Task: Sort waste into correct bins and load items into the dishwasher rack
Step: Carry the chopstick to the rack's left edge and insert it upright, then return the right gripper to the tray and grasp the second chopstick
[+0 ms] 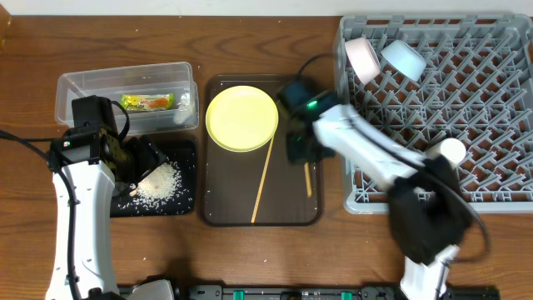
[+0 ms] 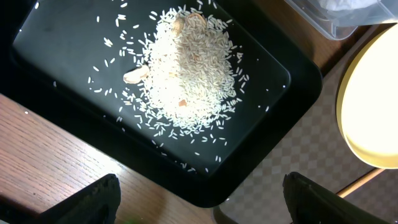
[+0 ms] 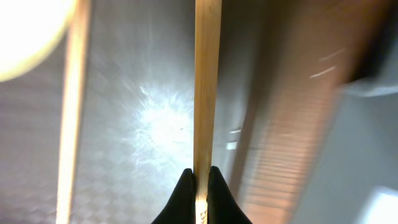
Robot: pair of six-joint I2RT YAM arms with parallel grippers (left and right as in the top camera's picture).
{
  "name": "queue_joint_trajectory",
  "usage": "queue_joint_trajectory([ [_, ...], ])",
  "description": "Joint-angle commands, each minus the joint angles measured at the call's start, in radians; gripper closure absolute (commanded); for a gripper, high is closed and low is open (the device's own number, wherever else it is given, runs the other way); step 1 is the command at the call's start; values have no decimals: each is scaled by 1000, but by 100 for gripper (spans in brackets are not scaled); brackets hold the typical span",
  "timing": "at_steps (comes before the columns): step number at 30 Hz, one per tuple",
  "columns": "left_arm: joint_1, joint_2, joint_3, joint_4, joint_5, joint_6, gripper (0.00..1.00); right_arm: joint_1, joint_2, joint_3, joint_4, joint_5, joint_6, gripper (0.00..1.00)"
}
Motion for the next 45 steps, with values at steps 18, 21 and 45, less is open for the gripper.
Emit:
queue_joint_trajectory([
  [18, 4, -1, 2, -3, -2, -2, 14, -288, -133, -64, -79, 24, -274, 99],
  [21, 5, -1, 2, -3, -2, -2, 14, -288, -121, -74, -54, 24, -274, 97],
  [45, 4, -1, 2, -3, -2, -2, 13, -43, -195, 26, 90, -66, -135, 48],
])
